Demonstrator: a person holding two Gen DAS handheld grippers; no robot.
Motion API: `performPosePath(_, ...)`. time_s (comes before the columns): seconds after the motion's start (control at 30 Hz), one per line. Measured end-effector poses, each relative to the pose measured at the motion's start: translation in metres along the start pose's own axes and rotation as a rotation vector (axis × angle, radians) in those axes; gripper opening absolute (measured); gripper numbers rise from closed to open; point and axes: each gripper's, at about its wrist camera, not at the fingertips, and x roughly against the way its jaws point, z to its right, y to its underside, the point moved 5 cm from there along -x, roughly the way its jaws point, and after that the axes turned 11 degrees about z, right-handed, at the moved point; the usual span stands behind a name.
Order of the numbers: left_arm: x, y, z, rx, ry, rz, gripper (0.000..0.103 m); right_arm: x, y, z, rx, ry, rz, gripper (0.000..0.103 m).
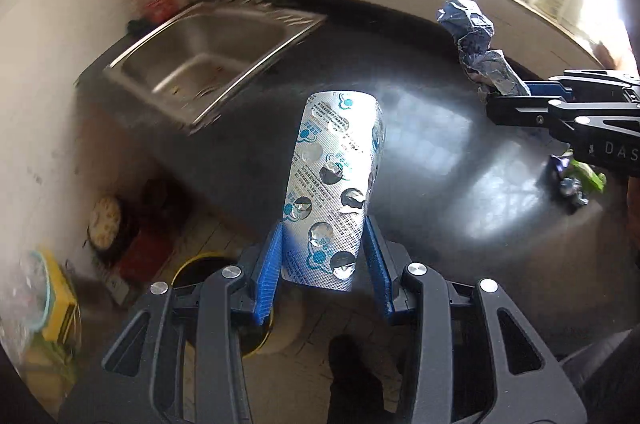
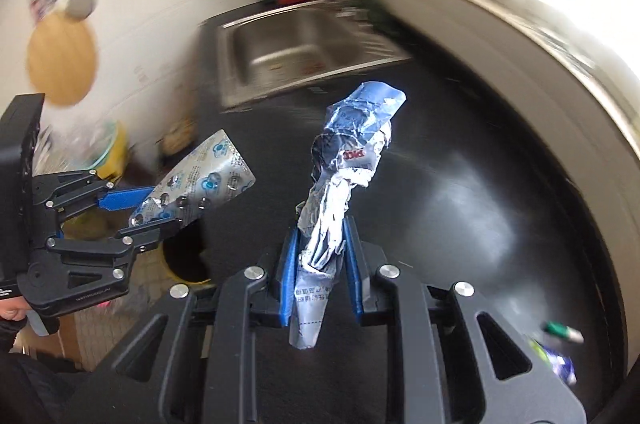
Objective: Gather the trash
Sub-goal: 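Carry the blister pack and foil wrapper to the bin and open both tools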
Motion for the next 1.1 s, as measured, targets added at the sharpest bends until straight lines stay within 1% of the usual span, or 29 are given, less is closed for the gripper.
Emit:
performPosePath(0.03, 0.002, 0.017, -0.026, 0.057, -0.043, -0.017, 0.039, -0.012, -0.004, -0.02, 0.029, -0.037, -0.011, 0.022)
performPosePath(0.1, 0.005, 0.043, -0.062, 0.135, -0.107, -0.044, 0.039, -0.043, -0.011, -0.07, 0.092, -0.132, -0.041, 0.022)
performPosePath(0.13, 0.005, 0.059, -0.082, 0.18, -0.14, -0.06, 0.039, -0.052, -0.012, -0.086, 0.11, -0.161, -0.051, 0.022)
performPosePath(0.2, 0.006, 0.088, -0.116, 0.259, -0.196, -0.087, 0.039, -0.079, -0.012, -0.131, 0.161, -0.244, -0.08, 0.022)
performPosePath(0.27, 0.002, 0.121, -0.148, 0.336, -0.245, -0.113, 0.039, -0.102, -0.01, -0.167, 0.196, -0.304, -0.107, 0.022)
performPosePath(0.33, -0.002, 0.144, -0.17, 0.383, -0.282, -0.127, 0.04, -0.128, -0.004, -0.197, 0.217, -0.346, -0.14, 0.022)
performPosePath(0.4, -0.009, 0.165, -0.188, 0.428, -0.303, -0.142, 0.04, -0.151, 0.003, -0.217, 0.216, -0.37, -0.169, 0.022)
performPosePath(0.43, -0.017, 0.176, -0.198, 0.463, -0.299, -0.144, 0.04, -0.164, 0.007, -0.224, 0.215, -0.378, -0.187, 0.022)
performPosePath(0.5, -0.033, 0.189, -0.21, 0.497, -0.294, -0.155, 0.04, -0.193, 0.017, -0.236, 0.208, -0.383, -0.227, 0.022)
performPosePath(0.6, -0.058, 0.206, -0.224, 0.519, -0.296, -0.178, 0.04, -0.235, 0.028, -0.245, 0.198, -0.368, -0.284, 0.022)
performPosePath(0.7, -0.08, 0.22, -0.233, 0.536, -0.291, -0.196, 0.041, -0.263, 0.035, -0.251, 0.185, -0.359, -0.323, 0.022)
performPosePath(0.8, -0.096, 0.228, -0.24, 0.571, -0.275, -0.202, 0.041, -0.278, 0.038, -0.256, 0.197, -0.35, -0.337, 0.022)
performPosePath(0.87, -0.1, 0.228, -0.238, 0.576, -0.274, -0.194, 0.042, -0.282, 0.039, -0.255, 0.204, -0.345, -0.338, 0.022)
performPosePath(0.9, -0.103, 0.227, -0.239, 0.577, -0.274, -0.192, 0.044, -0.285, 0.038, -0.255, 0.21, -0.341, -0.34, 0.022)
performPosePath(0.93, -0.107, 0.227, -0.239, 0.577, -0.272, -0.193, 0.049, -0.286, 0.038, -0.254, 0.21, -0.336, -0.342, 0.023)
performPosePath(0.97, -0.109, 0.227, -0.238, 0.577, -0.269, -0.194, 0.056, -0.288, 0.037, -0.254, 0.21, -0.33, -0.349, 0.033)
performPosePath(1.0, -0.11, 0.226, -0.237, 0.578, -0.263, -0.196, 0.074, -0.289, 0.035, -0.252, 0.21, -0.322, -0.345, 0.044)
performPosePath(1.03, -0.111, 0.226, -0.238, 0.567, -0.286, -0.198, 0.084, -0.287, 0.032, -0.249, 0.203, -0.32, -0.334, 0.068)
performPosePath(1.07, -0.11, 0.226, -0.239, 0.556, -0.305, -0.196, 0.085, -0.286, 0.03, -0.248, 0.195, -0.322, -0.323, 0.076)
performPosePath(1.1, -0.11, 0.226, -0.239, 0.55, -0.307, -0.195, 0.086, -0.284, 0.029, -0.248, 0.192, -0.327, -0.318, 0.076)
